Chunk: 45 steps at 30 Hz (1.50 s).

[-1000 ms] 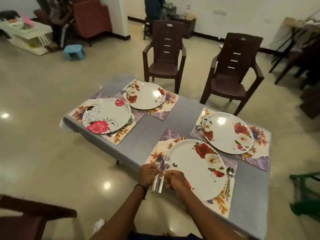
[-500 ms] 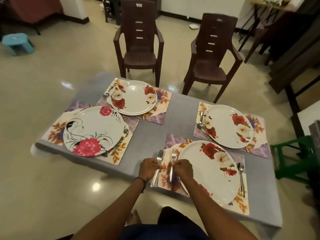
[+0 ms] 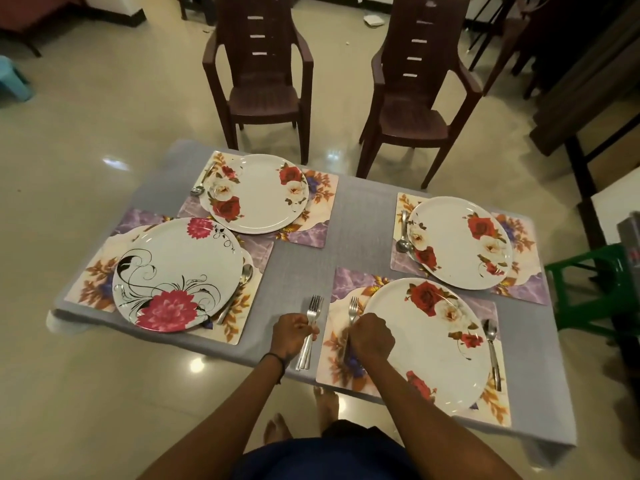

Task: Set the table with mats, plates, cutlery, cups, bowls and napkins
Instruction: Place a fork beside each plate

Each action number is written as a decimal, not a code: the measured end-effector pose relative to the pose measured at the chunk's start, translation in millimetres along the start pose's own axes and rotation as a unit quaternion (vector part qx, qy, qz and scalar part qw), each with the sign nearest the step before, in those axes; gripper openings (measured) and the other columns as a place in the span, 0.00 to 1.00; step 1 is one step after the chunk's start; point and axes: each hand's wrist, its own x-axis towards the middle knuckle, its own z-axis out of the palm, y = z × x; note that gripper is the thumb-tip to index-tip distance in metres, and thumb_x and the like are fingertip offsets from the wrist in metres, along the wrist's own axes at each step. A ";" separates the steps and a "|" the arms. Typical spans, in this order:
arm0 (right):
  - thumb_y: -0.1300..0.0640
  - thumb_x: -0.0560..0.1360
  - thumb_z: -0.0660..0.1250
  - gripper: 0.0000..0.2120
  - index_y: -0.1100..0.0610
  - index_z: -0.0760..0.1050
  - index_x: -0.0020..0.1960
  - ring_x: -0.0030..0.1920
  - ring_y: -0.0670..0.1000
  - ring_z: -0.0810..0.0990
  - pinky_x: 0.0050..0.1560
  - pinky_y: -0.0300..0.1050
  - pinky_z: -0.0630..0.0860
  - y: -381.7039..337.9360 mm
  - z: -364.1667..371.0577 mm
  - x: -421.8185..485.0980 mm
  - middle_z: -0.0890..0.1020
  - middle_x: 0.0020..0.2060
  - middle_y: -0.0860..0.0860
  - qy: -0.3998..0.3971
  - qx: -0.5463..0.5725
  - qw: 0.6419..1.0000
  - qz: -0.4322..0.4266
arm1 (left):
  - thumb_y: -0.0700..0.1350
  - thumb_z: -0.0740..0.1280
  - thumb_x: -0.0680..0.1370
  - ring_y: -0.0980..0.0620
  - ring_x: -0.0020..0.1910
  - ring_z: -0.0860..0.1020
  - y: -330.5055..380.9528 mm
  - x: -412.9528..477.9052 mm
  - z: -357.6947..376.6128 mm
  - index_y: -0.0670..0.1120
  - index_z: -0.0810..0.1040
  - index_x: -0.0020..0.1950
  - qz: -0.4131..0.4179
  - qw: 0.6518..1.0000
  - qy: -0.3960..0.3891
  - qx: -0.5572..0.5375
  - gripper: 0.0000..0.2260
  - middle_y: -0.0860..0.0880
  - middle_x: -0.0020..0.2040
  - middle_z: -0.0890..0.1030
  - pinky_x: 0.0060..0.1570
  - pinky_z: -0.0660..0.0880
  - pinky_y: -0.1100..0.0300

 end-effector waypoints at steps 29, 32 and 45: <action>0.67 0.69 0.74 0.08 0.61 0.84 0.48 0.35 0.49 0.82 0.37 0.40 0.79 -113.6 4.9 -26.1 0.85 0.38 0.56 -0.368 0.379 0.842 -0.106 | 0.38 0.69 0.74 0.58 0.29 0.69 -5.5 -1.0 -73.2 0.50 0.71 0.27 -0.031 0.988 0.135 -0.063 0.17 0.54 0.26 0.72 0.34 0.66 0.62; 0.68 0.69 0.75 0.06 0.61 0.84 0.45 0.36 0.51 0.83 0.39 0.43 0.82 -148.4 13.7 -37.1 0.86 0.39 0.57 -0.360 0.381 0.844 -0.116 | 0.39 0.70 0.74 0.56 0.30 0.70 -11.4 -0.8 -112.4 0.47 0.75 0.29 -0.027 0.983 0.173 -0.063 0.14 0.50 0.28 0.74 0.33 0.67 0.62; 0.67 0.72 0.71 0.05 0.60 0.84 0.40 0.31 0.58 0.82 0.34 0.50 0.81 -360.3 89.7 -146.6 0.85 0.34 0.60 -0.319 0.401 0.850 -0.119 | 0.44 0.71 0.74 0.51 0.34 0.76 -102.6 -3.6 -345.2 0.41 0.78 0.34 -0.054 0.949 0.282 -0.131 0.10 0.43 0.33 0.80 0.39 0.74 0.55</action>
